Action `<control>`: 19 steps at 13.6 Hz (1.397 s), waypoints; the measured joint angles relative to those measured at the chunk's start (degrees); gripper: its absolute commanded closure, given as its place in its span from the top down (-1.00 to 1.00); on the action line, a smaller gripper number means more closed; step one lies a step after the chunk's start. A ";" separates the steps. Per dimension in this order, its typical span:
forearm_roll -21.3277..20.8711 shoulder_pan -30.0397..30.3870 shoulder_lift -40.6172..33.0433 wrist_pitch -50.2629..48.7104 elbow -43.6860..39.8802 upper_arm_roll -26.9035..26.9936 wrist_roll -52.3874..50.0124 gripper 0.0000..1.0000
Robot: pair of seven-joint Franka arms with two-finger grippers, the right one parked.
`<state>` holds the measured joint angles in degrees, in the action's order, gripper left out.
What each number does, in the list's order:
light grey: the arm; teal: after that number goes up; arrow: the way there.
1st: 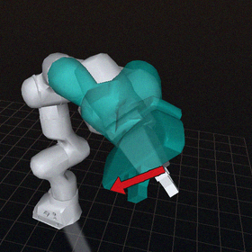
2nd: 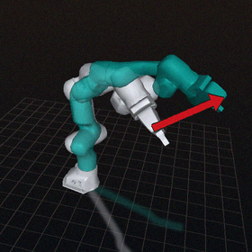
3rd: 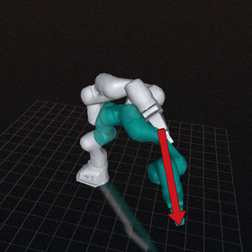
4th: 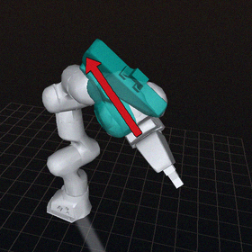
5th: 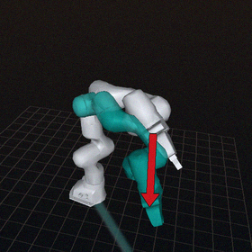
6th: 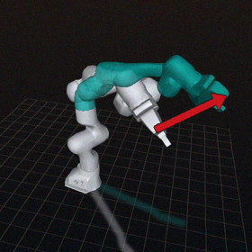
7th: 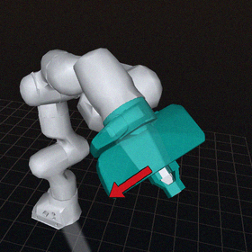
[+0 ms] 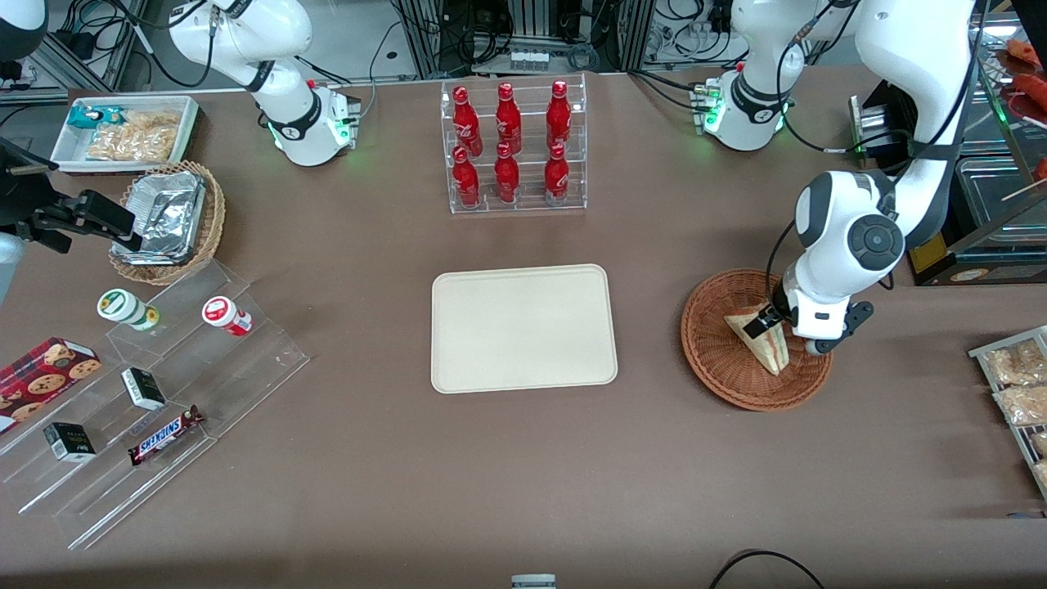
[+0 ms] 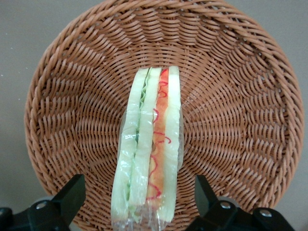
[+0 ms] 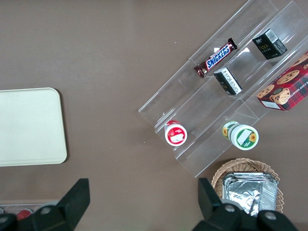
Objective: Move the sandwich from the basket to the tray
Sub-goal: 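Close the left gripper on the sandwich and lift it from the basket, then carry the held sandwich over to the cream tray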
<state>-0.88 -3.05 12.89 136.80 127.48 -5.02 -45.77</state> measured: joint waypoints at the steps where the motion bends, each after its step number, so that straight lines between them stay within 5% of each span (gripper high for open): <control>1: 0.00 -0.02 0.49 0.59 0.00 0.00 0.00 0.77; 4: 0.00 -0.09 1.58 1.62 0.00 0.00 -0.08 -0.58; 5: 0.00 -0.12 1.74 1.62 0.00 0.00 -0.08 -0.71; 10: -0.02 -0.32 1.32 -0.01 -0.81 -0.02 2.08 -0.82; 13: -0.03 -0.76 0.66 -10.39 -6.22 -0.38 7.41 -0.84; 16: -0.01 -2.65 0.60 -20.62 -13.09 -1.61 15.67 -0.57; 19: -0.01 -3.21 1.93 -27.81 -19.39 -4.33 19.47 -0.89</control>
<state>-0.89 -6.26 14.82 108.99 108.09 -9.35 -26.30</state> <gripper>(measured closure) 0.850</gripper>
